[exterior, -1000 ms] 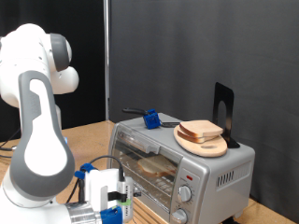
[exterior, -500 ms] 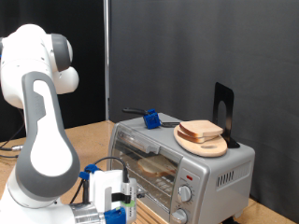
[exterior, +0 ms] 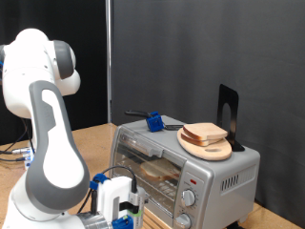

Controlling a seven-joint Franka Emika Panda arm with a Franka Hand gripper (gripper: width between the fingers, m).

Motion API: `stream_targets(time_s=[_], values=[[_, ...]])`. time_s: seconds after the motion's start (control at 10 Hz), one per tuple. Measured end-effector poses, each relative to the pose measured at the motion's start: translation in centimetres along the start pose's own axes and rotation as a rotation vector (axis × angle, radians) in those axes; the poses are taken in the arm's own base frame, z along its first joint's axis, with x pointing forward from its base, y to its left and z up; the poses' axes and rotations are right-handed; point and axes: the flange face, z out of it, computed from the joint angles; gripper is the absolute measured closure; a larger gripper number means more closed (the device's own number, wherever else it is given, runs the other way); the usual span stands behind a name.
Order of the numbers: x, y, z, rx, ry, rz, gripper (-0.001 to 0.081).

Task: Make a piece of toast with the oven

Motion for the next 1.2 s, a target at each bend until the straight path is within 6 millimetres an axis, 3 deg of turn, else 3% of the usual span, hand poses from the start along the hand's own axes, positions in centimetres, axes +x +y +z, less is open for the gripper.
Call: stream_targets(time_s=[0.6, 1.2], values=[[1.2, -1.7, 1.6, 0.019, -0.006, -0.029, 0.0124], [2.1, -1.5, 2.1, 0.030, -0.050, 0.014, 0.0124]])
